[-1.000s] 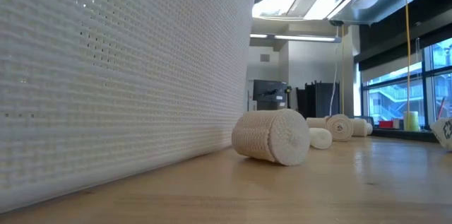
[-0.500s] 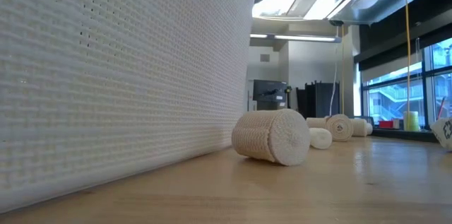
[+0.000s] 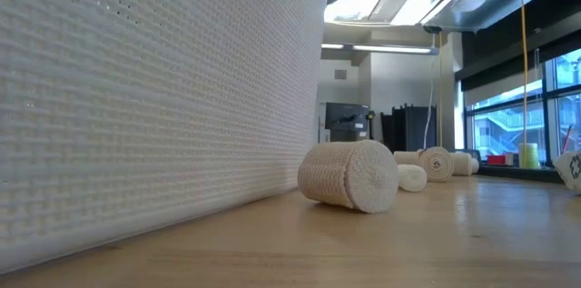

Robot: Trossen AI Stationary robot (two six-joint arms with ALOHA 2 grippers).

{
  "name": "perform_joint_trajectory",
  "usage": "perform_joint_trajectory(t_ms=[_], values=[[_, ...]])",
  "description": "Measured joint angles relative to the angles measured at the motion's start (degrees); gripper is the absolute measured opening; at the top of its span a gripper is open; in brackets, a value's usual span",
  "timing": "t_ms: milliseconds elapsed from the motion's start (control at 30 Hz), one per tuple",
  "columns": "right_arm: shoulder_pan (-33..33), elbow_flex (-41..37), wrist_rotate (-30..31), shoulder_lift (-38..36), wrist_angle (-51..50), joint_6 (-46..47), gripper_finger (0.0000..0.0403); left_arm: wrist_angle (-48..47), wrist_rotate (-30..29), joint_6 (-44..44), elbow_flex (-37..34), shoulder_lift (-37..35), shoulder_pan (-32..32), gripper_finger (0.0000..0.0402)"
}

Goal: Pick & place medical supplies in basket/bin
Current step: Adjust the white bin

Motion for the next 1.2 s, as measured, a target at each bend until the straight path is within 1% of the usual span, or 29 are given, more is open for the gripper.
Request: perform_joint_trajectory(t_ms=[100,300,600,733,1067,1200], values=[[0.0,0.0,0.0,0.0,0.1,1.4,0.0338,0.0,0.1,0.9,-1.5,0.0,0.5,0.0215],[0.3,0.0,-0.3,0.0,0.1,2.8,0.0338,0.0,2.5,0.9,-6.1,-0.6,2.7,0.0215],[0.4,0.0,-0.5,0.7,0.1,2.9,0.0338,-0.4,2.7,-3.0,-12.4,-3.7,6.3,0.0215],[0.4,0.0,-0.5,1.7,0.1,2.7,0.0338,-0.4,1.8,-3.9,-14.4,-6.2,8.4,0.0215],[0.4,0.0,-1.3,3.3,0.0,2.1,0.0338,0.5,-3.9,-5.5,-17.1,-14.2,13.8,0.0215],[0.6,0.0,-1.8,3.3,-0.2,2.4,0.0338,0.1,-4.5,-5.7,-19.6,-17.9,16.1,0.0215]])
